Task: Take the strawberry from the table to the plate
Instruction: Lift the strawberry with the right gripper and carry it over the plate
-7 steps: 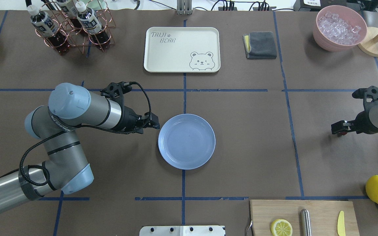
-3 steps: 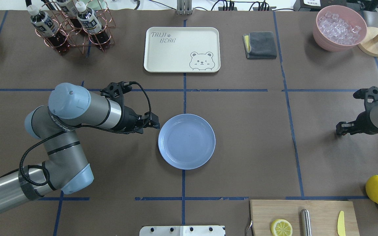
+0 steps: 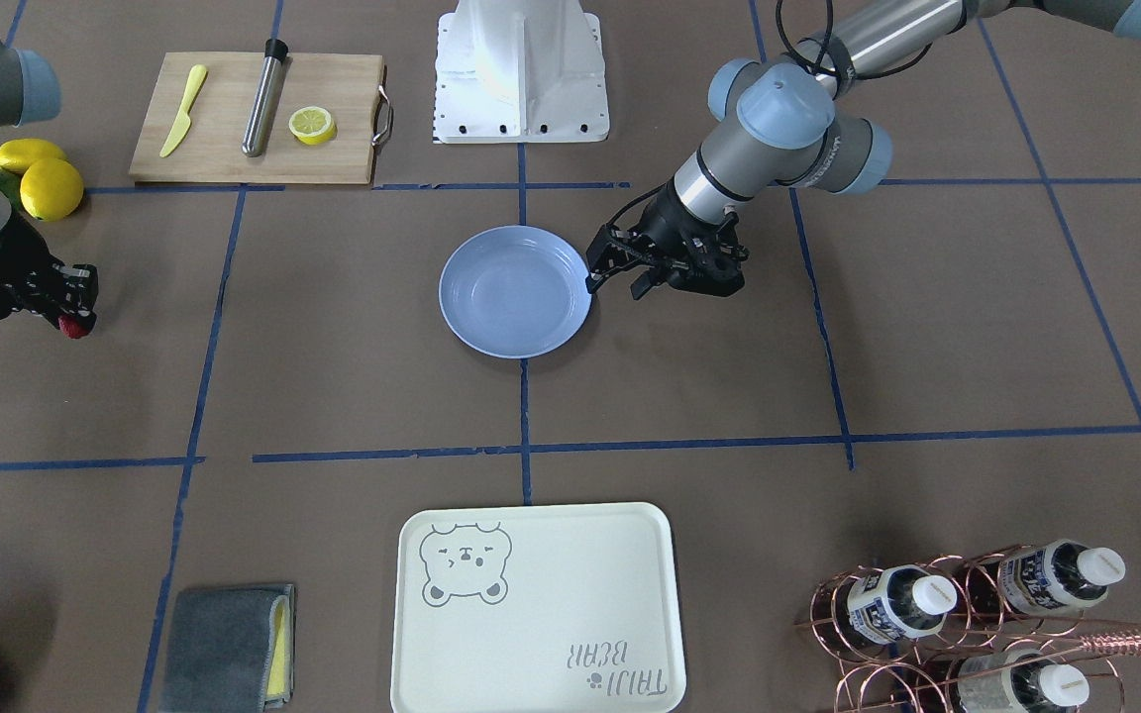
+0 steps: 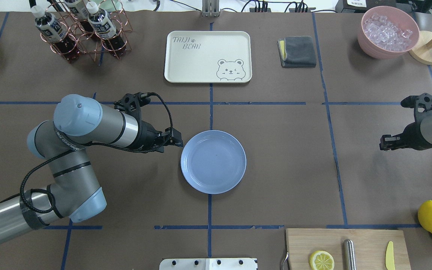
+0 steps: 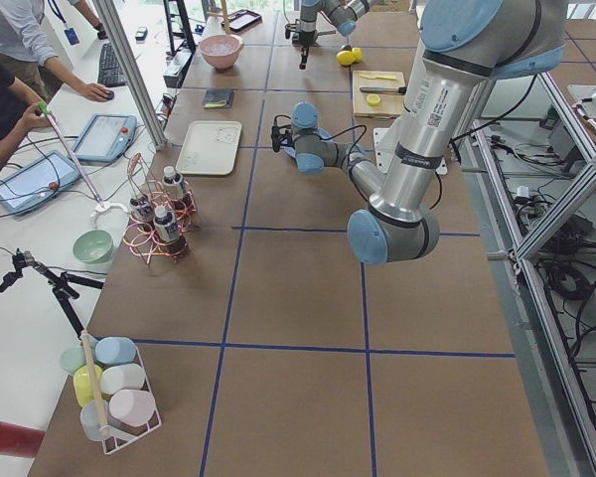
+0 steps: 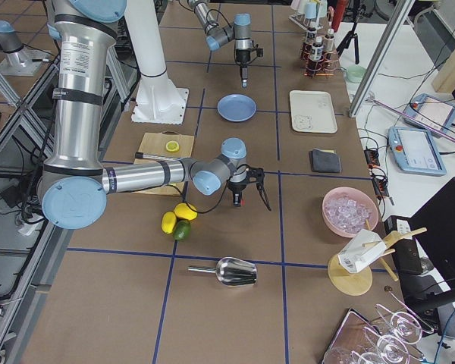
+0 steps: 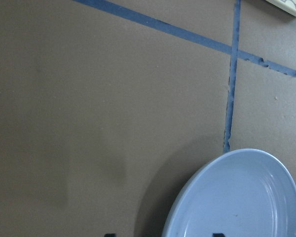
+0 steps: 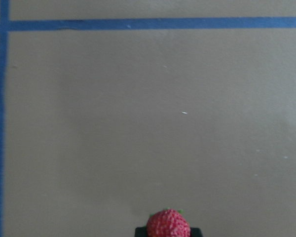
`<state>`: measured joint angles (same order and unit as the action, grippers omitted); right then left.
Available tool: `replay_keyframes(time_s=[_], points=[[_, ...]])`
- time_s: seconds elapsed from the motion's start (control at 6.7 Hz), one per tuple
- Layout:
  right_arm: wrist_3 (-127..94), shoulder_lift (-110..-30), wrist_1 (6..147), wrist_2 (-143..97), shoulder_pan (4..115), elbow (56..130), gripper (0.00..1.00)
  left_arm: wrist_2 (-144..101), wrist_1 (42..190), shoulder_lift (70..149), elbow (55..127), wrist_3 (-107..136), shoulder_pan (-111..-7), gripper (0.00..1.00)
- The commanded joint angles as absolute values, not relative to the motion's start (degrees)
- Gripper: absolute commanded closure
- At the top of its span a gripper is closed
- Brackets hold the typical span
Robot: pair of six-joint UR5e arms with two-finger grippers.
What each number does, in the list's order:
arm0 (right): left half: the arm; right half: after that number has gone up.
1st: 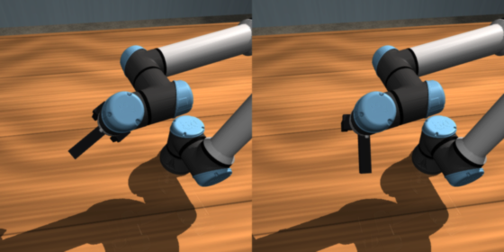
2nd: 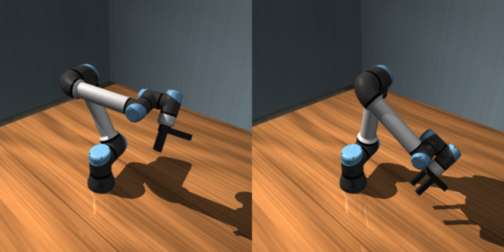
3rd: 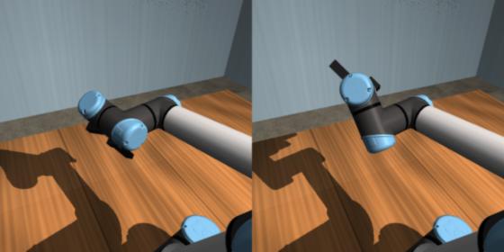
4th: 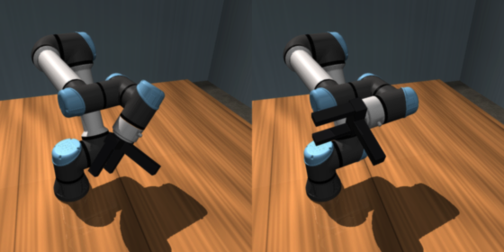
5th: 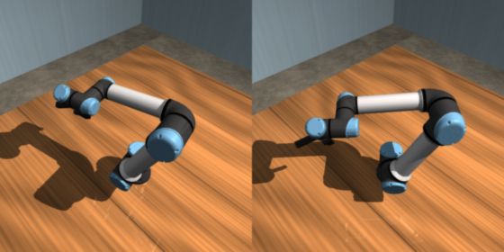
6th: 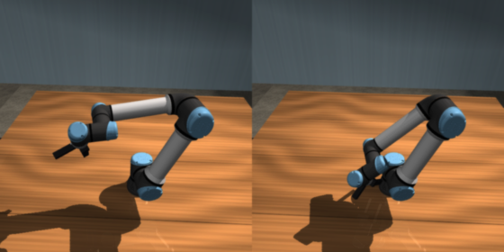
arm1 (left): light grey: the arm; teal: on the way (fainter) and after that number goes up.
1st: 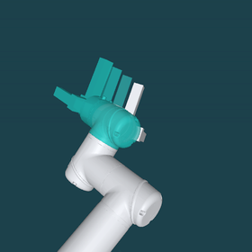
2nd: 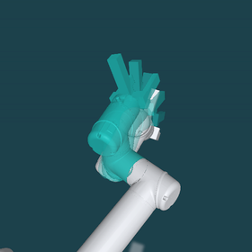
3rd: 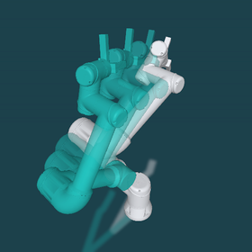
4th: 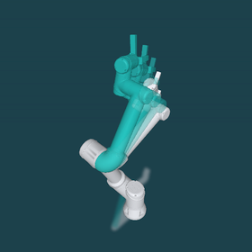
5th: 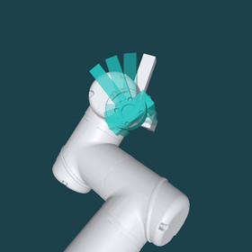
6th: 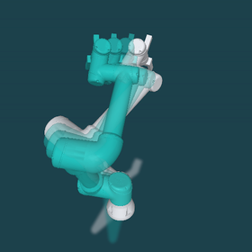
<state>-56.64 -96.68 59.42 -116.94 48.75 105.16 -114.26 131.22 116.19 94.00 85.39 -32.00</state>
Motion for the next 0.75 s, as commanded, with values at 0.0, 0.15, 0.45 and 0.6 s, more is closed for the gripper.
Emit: replay_keyframes(time_s=[0.0, 0.15, 0.45, 0.6], points=[[-68.41, -89.01, 69.36, -116.98, 45.03, 113.96, 1.00, -114.34, 131.22, 115.93, 95.09, 85.43, -32.60, 0.28], [-72.99, -82.07, 75.87, -116.37, 42.04, 115.56, 1.00, -114.52, 131.22, 114.45, 95.79, 84.99, -33.30, 0.28], [-86.25, -66.00, 88.25, -107.90, 30.74, 114.97, 1.00, -114.87, 131.22, 109.54, 98.25, 77.14, -36.46, 0.28], [-89.79, -59.13, 92.85, -101.14, 25.19, 112.70, 1.00, -114.87, 131.22, 106.38, 99.65, 71.42, -37.78, 0.28]])
